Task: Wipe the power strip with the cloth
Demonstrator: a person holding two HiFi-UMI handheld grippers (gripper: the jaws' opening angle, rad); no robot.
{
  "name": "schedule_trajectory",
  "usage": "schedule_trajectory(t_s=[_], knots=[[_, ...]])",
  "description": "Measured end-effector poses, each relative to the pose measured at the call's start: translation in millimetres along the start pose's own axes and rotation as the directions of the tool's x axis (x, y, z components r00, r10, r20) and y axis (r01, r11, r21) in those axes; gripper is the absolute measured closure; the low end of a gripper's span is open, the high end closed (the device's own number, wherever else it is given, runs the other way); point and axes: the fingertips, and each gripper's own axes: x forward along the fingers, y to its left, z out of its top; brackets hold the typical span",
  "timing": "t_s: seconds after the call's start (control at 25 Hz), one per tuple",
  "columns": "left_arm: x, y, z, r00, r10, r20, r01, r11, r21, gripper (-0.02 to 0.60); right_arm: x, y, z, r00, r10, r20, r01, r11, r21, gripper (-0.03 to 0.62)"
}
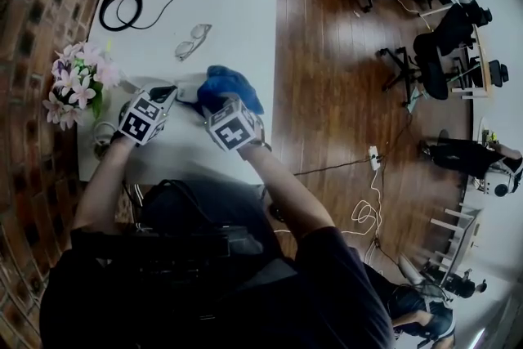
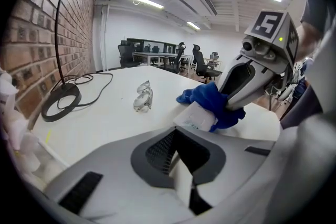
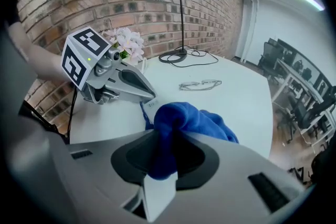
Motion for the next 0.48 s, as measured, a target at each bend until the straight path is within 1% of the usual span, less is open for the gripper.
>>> schedule_trajectory(t_s=[0.08, 0.2, 0.28, 0.48], knots=[[0.5, 0.2, 0.1, 1.000, -0.016, 0.002, 0.016, 1.000, 0.003, 0.583, 1.9, 6.7, 4.7, 0.999, 0.031, 0.006, -0.031, 1.000, 0.003, 0.515], [-1.6, -3.6, -1.6, 0.999, -0.049, -0.008, 0.049, 0.999, 0.010, 0.578, 4.2, 21.8, 13.2, 0.993, 0.111, 0.027, -0.112, 0.993, 0.022, 0.514], [-3.1, -6.3, -1.9, 0.998, -0.062, -0.014, 0.062, 0.998, 0.012, 0.577, 5.0, 30.6, 19.0, 0.988, 0.151, 0.042, -0.152, 0.988, 0.022, 0.514], [-4.0, -10.6, -0.8, 0.996, -0.093, -0.012, 0.094, 0.995, 0.035, 0.577, 10.1, 36.1, 28.4, 0.983, 0.179, 0.049, -0.181, 0.983, 0.041, 0.513]])
